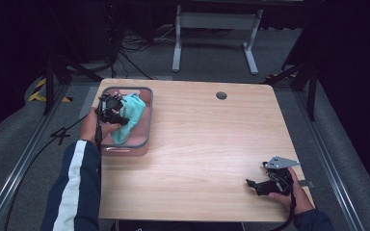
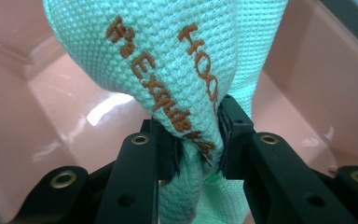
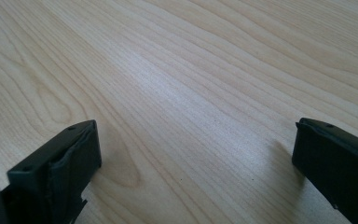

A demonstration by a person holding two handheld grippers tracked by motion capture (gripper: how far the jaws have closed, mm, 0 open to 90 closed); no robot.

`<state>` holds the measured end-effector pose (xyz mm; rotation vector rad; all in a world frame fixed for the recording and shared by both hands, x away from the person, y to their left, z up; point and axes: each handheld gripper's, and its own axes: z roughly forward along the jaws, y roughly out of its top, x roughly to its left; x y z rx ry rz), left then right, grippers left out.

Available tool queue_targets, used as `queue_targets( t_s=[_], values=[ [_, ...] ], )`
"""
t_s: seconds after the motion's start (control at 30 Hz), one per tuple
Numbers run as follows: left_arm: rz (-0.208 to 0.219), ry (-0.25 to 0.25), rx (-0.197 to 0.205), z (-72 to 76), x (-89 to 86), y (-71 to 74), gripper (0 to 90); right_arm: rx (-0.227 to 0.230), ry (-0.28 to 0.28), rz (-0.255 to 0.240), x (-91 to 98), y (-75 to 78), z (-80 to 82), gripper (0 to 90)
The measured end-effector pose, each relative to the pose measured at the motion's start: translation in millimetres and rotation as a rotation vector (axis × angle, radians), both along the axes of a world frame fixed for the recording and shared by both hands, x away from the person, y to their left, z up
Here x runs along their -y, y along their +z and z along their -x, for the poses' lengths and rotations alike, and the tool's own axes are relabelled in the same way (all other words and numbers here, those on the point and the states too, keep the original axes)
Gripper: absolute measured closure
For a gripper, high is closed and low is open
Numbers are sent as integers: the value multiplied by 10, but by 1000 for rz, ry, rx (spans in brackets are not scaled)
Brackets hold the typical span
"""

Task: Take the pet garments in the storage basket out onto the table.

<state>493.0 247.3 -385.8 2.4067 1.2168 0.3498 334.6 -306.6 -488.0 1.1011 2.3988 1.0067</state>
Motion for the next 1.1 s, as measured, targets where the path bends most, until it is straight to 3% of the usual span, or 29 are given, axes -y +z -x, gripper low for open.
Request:
queue_targets(
  t_s=[0.03,0.1,0.13,0.2,0.37,0.43,0.5,0.77,1.1],
  values=[
    [2,3,16,32,-30,17,724,0,0,0,0,0,0,13],
    [36,11,45,95,-92,46,725,0,0,0,0,0,0,13],
    [71,27,79,154,-154,81,726,0,0,0,0,0,0,13],
    [89,24,112,200,-203,118,726,0,0,0,0,0,0,13],
    [148,40,170,296,-267,199,727,0,0,0,0,0,0,13],
    [182,35,215,382,-282,258,728,0,0,0,0,0,0,13],
    [190,37,226,415,-279,281,728,0,0,0,0,0,0,13],
    [242,10,328,602,-257,505,728,0,0,0,0,0,0,13],
    [255,-60,383,768,-97,760,728,0,-1,0,0,0,1,13]
  ],
)
